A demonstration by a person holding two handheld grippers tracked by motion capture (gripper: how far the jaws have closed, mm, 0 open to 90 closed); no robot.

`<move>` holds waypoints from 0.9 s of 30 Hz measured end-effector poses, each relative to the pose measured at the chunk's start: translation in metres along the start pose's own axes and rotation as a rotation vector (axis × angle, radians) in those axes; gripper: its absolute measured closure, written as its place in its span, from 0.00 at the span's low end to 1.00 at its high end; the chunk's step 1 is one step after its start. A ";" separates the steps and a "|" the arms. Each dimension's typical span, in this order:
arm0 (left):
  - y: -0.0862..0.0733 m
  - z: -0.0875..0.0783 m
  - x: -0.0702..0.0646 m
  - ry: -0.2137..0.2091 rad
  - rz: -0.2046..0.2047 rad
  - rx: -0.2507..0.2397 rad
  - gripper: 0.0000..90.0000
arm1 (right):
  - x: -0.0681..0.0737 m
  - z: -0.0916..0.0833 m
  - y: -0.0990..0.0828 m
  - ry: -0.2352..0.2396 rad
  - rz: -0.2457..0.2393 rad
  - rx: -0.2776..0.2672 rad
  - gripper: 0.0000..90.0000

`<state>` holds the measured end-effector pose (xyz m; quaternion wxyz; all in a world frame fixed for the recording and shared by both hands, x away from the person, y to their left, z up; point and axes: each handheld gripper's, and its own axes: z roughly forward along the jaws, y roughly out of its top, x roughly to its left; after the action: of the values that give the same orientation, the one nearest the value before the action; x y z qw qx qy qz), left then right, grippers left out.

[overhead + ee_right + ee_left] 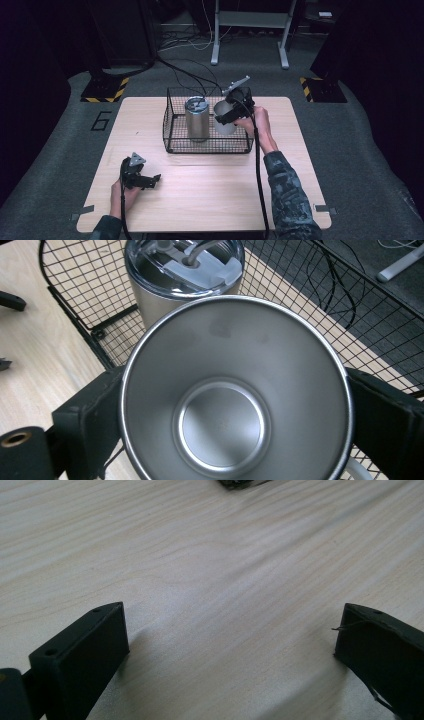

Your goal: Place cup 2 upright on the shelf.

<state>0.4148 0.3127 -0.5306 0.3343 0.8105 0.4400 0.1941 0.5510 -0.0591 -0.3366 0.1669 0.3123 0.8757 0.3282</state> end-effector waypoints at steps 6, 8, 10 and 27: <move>0.000 0.000 0.000 0.000 0.000 0.000 0.00 | -0.002 0.008 0.000 -0.004 0.007 0.009 0.06; 0.000 0.000 0.000 0.000 0.000 0.000 0.00 | -0.003 0.011 0.000 -0.003 0.005 0.024 0.06; 0.000 0.000 0.000 0.000 0.000 0.000 0.00 | -0.003 0.014 0.000 -0.005 0.018 0.022 0.06; 0.000 0.000 0.000 0.005 -0.001 -0.005 0.00 | -0.009 0.045 -0.007 0.007 0.050 0.093 0.06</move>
<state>0.4146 0.3123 -0.5309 0.3352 0.8089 0.4410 0.1971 0.5771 -0.0482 -0.3732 0.1410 0.3405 0.8824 0.2925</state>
